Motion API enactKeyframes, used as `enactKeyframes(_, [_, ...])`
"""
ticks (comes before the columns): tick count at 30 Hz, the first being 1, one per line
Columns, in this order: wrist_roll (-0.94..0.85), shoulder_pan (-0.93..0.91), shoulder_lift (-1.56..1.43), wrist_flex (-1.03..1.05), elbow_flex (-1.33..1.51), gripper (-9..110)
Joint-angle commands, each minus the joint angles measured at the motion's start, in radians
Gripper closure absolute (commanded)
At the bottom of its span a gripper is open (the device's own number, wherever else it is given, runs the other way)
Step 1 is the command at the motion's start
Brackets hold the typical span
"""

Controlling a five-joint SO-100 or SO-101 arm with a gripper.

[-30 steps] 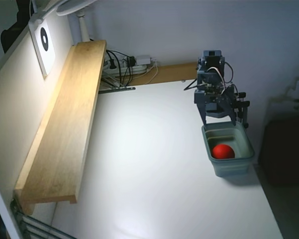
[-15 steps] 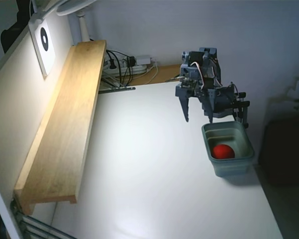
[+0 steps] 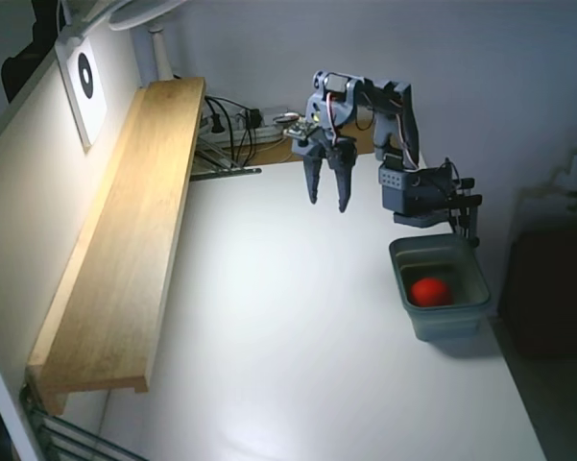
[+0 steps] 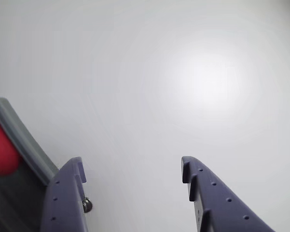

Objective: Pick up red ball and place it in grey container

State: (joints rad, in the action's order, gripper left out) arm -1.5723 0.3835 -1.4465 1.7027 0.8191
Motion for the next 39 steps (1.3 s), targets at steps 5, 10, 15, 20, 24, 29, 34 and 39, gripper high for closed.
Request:
enactKeyframes(5, [0.002,-0.184,-0.168,0.018,0.092,84])
enactKeyframes(10, [0.002,-0.305,-0.246,0.022,0.160,88])
enactKeyframes(15, [0.002,-0.421,-0.321,0.026,0.226,91])
enactKeyframes(20, [0.002,-0.539,-0.397,0.030,0.294,94])
enactKeyframes(24, [0.002,-0.617,-0.448,0.033,0.338,96])
enactKeyframes(29, [0.002,-0.716,-0.512,0.036,0.395,99])
enactKeyframes(34, [0.002,-0.792,-0.560,0.039,0.438,101])
enactKeyframes(39, [0.002,-0.851,-0.599,0.041,0.471,103])
